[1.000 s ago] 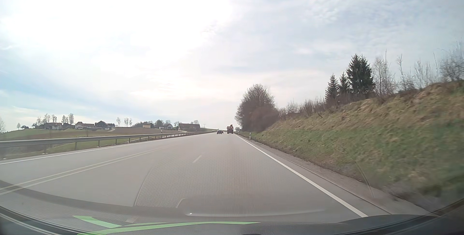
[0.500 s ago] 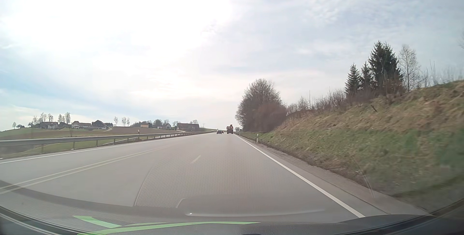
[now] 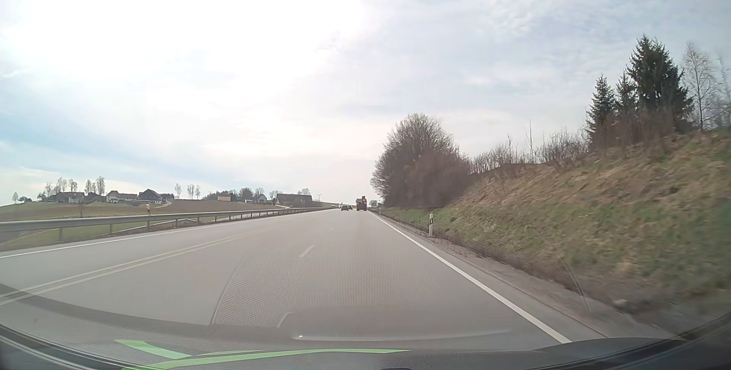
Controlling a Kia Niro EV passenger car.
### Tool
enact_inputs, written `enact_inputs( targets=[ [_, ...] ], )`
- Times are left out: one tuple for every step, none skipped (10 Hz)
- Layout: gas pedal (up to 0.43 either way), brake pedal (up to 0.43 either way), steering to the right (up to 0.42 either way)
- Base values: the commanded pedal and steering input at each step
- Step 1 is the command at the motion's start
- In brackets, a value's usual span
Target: Follow the waypoints while adhering to traffic rules and regulations
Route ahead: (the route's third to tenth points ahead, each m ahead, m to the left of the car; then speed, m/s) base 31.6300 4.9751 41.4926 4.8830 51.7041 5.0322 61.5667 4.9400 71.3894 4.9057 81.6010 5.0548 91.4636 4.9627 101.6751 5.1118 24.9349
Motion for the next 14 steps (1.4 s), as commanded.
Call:
enact_inputs(
  targets=[
    [0.398,0.000,0.001],
    [0.398,0.000,0.001],
    [0.398,0.000,0.001],
    [0.398,0.000,0.001],
    [0.398,0.000,0.001],
    [0.398,0.000,0.001],
    [0.398,0.000,0.001],
    [0.398,0.000,0.001],
    [0.398,0.000,0.000],
    [0.409,0.000,0.000],
    [0.409,0.000,0.000],
    [0.409,0.000,0.000],
    [0.421,0.000,0.000],
    [0.421,0.000,0.000]
  ],
)
